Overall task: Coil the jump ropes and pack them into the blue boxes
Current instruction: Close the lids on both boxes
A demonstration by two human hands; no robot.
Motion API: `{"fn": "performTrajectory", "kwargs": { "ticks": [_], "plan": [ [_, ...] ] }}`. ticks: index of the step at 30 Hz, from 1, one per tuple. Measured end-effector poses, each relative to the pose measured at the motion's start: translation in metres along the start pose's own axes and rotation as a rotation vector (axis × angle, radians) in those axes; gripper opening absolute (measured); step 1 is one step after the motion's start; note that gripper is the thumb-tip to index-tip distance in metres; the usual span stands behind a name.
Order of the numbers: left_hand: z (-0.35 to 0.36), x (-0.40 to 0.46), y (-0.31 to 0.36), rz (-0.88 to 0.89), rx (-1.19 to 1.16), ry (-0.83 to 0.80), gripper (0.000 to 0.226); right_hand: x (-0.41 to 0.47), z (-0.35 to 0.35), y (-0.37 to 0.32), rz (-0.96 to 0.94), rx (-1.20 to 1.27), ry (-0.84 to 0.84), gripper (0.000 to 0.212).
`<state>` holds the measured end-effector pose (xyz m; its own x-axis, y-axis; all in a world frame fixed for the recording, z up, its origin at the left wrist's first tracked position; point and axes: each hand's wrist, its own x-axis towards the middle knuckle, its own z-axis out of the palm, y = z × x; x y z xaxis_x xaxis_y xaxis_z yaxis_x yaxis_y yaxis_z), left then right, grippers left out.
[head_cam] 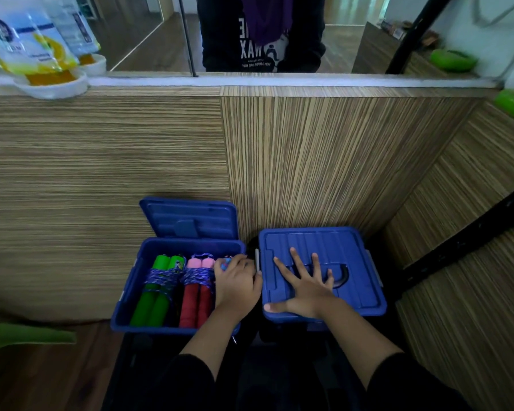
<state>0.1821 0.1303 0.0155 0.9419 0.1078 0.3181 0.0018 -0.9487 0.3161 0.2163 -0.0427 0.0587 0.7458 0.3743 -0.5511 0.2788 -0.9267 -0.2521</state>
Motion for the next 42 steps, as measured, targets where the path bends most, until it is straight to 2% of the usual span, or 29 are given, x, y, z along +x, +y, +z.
{"fn": "performTrajectory", "kwargs": {
  "ticks": [3,6,8,14,19,26,29,31,34,37,40,42],
  "plan": [
    [-0.001,0.006,0.008,-0.055,-0.044,-0.064,0.026,0.000,0.000,0.000,-0.011,0.023,0.005,0.110],
    [-0.007,0.010,0.010,-0.195,-0.089,-0.249,0.027,-0.001,0.001,0.001,-0.018,0.034,0.010,0.110],
    [-0.005,0.011,0.006,-0.228,-0.113,-0.269,0.032,-0.001,0.001,0.002,-0.029,0.043,0.020,0.110],
    [-0.007,0.018,0.005,-0.361,-0.262,-0.294,0.022,-0.001,-0.001,0.008,-0.068,0.139,0.043,0.106],
    [-0.010,0.022,0.023,-0.361,-0.237,-0.396,0.035,0.001,0.000,0.010,-0.077,0.180,0.073,0.109],
    [-0.014,0.019,0.026,-0.305,-0.161,-0.382,0.036,0.002,0.001,0.012,-0.095,0.186,0.087,0.110],
    [-0.010,0.013,0.034,-0.275,-0.079,-0.349,0.040,0.000,0.002,0.015,-0.121,0.220,0.103,0.104],
    [-0.008,0.014,0.045,-0.230,-0.007,-0.336,0.050,-0.003,0.000,0.020,-0.131,0.246,0.169,0.089],
    [-0.004,0.021,0.072,-0.089,0.035,-0.387,0.057,-0.007,-0.003,0.035,-0.105,0.143,0.374,0.065],
    [0.004,0.028,0.104,0.074,0.016,-0.517,0.055,-0.015,-0.004,0.055,-0.092,0.109,0.569,0.058],
    [0.011,0.032,0.127,0.099,-0.020,-0.627,0.051,-0.019,0.000,0.080,-0.037,0.082,0.753,0.056],
    [0.017,0.030,0.132,0.111,0.032,-0.676,0.064,-0.021,0.000,0.094,0.085,0.177,0.791,0.051]
  ]
}}
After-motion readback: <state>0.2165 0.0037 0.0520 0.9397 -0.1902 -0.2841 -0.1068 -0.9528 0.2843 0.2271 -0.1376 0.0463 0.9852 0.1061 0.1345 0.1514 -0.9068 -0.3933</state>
